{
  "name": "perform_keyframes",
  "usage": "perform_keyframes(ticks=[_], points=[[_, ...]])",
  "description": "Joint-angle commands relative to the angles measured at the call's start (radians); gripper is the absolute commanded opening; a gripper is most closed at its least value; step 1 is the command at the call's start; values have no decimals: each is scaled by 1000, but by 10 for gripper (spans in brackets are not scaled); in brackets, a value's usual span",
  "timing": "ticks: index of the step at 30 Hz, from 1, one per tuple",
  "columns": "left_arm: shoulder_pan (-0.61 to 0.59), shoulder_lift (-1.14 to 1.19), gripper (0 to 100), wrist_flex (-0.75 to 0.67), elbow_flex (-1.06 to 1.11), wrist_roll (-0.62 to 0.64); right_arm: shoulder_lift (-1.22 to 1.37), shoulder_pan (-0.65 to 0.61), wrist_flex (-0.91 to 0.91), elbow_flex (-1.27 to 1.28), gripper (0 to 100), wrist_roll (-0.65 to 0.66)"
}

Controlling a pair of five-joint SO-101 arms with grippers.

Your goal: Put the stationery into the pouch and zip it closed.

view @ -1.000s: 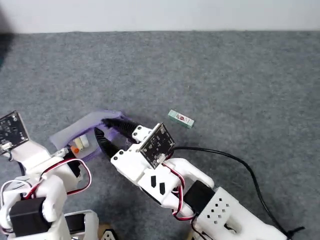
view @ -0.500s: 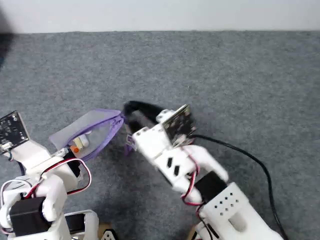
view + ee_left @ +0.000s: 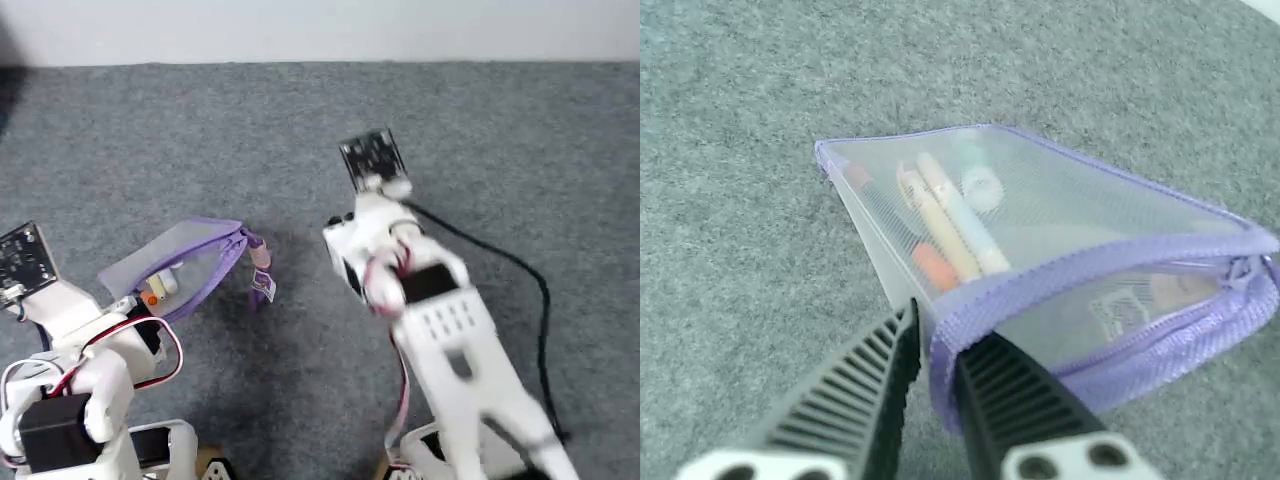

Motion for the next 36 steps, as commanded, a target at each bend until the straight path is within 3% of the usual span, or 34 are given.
perform_keyframes(ticks=[1, 8, 16, 24, 36], points=[[-2, 8, 12, -3, 4, 12, 248, 10, 140, -261, 216, 63], [-2, 8, 12, -3, 4, 11, 651, 16, 372, -713, 206, 140], [-5, 8, 12, -3, 4, 11, 1010, 38, 499, -1077, 206, 273], [-8, 8, 12, -2, 4, 11, 1198, 77, 595, -1260, 206, 324], [-2, 12, 12, -3, 5, 11, 1307, 74, 584, -1270, 190, 348]])
